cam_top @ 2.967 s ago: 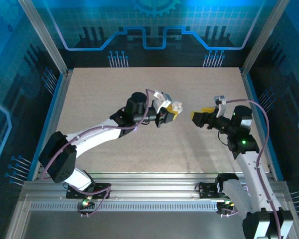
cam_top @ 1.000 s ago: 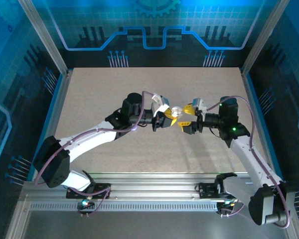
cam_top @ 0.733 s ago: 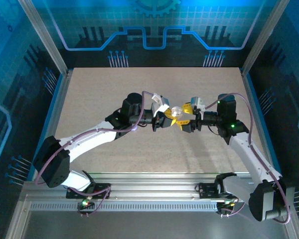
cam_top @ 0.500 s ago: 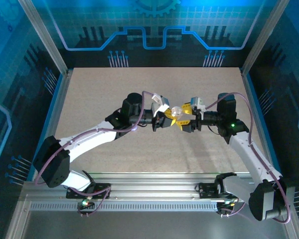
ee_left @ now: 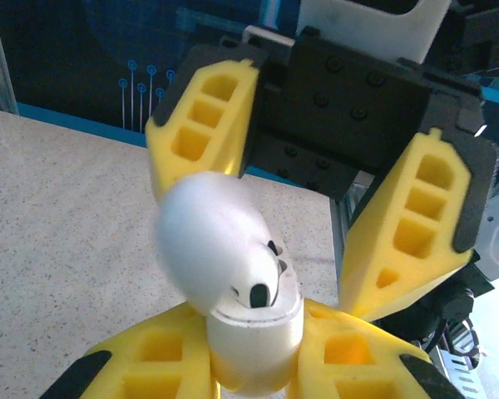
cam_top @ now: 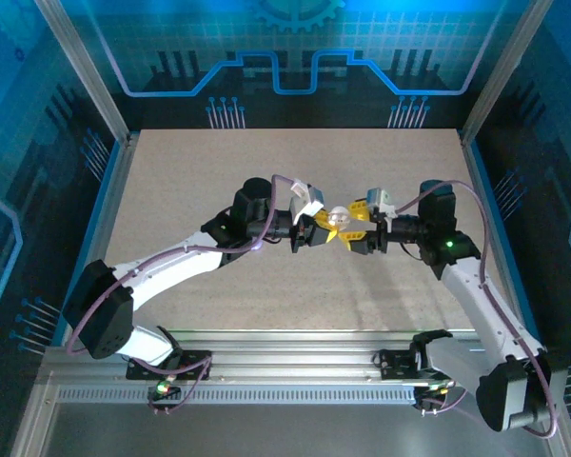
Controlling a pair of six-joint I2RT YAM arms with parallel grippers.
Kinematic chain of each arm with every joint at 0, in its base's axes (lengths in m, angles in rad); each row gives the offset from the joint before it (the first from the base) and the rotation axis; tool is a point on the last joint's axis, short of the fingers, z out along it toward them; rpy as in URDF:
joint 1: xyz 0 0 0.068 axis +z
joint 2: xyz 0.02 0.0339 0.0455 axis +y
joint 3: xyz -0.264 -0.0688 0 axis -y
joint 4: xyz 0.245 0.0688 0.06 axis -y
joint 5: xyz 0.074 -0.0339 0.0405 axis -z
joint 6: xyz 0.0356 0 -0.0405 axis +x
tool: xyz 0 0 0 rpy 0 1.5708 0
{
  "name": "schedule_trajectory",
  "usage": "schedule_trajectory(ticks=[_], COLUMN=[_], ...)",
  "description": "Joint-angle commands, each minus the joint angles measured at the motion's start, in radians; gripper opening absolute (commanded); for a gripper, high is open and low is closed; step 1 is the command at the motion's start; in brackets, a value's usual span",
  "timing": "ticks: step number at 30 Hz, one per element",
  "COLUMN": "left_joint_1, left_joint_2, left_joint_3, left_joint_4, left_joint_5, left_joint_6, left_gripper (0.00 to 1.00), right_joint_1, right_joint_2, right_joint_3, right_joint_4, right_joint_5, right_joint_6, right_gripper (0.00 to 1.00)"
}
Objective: Insert wireless bluetooth earbuds into charging case
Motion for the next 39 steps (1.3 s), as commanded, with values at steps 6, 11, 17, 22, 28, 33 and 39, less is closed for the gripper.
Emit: schedule_trajectory(ticks=[6, 11, 17, 22, 28, 33, 39], left_joint_1=[0.002, 0.002, 0.003, 0.002, 0.002, 0.001, 0.001], left_joint_2=[-0.009, -0.008, -0.011, -0.015, -0.018, -0.018, -0.007], left_joint_3=[-0.009, -0.007, -0.024, -0.030, -0.033, -0.027, -0.005], left_joint_4=[0.021, 0.026, 0.033, 0.038, 0.040, 0.030, 0.010], left_joint_5=[0.001, 0.008, 0.008, 0.008, 0.012, 0.024, 0.045], left_joint_6=[0.010, 0.010, 0.011, 0.016, 0.019, 0.031, 0.048], left_gripper=[0.10, 0.10, 0.10, 0.10, 0.10, 0.10, 0.10], right_joint_1=[-0.005, -0.008, -0.011, -0.016, -0.016, -0.014, -0.014], right_joint_2=[-0.051, -0.036, -0.033, -0.039, -0.035, -0.035, -0.030], right_joint_3=[0.019, 0.028, 0.045, 0.060, 0.057, 0.057, 0.057], right_joint_4=[-0.035, -0.031, -0.047, -0.069, -0.070, -0.075, -0.093], right_joint_5=[-0.033, -0.048, -0.053, -0.061, -0.073, -0.078, -0.075], right_joint_6=[-0.024, -0.022, -0.040, -0.049, -0.042, -0.045, -0.055], right_gripper=[0.54, 0.49, 0.46, 0.45, 0.37, 0.35, 0.29])
